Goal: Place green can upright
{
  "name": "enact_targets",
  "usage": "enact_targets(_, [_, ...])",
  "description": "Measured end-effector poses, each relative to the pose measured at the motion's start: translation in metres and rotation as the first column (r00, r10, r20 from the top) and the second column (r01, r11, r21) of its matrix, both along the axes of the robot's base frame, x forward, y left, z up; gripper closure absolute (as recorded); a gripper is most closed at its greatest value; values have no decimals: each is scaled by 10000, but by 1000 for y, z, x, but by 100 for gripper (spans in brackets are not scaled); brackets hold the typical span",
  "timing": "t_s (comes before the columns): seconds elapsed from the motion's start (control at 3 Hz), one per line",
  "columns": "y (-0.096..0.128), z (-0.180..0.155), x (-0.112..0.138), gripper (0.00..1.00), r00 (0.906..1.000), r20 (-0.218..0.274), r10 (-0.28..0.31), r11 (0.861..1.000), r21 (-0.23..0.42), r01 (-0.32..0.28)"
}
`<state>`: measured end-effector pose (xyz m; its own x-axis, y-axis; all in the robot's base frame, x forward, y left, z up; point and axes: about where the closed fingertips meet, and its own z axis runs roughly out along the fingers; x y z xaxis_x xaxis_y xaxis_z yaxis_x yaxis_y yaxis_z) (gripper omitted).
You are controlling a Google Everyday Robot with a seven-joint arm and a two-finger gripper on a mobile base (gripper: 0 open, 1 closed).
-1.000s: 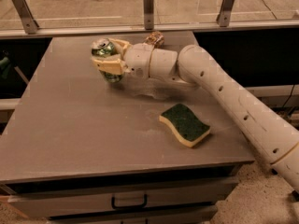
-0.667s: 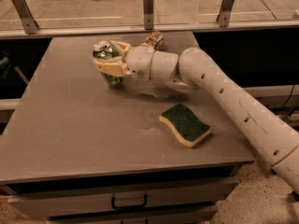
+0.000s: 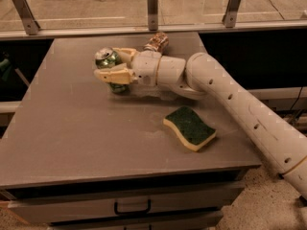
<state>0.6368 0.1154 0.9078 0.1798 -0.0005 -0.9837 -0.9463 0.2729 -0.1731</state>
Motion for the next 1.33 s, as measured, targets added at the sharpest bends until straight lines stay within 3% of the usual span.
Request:
enact_targets(0.33, [-1, -3, -1, 0, 10000, -92, -33, 10000, 26, 33])
enact_targets(1.0, [-20, -6, -4, 0, 9982, -326, -507, 9981, -368, 495])
enact_targets(1.33, [-72, 9, -5, 0, 9898, -388, -1371, 9808, -1455, 1302])
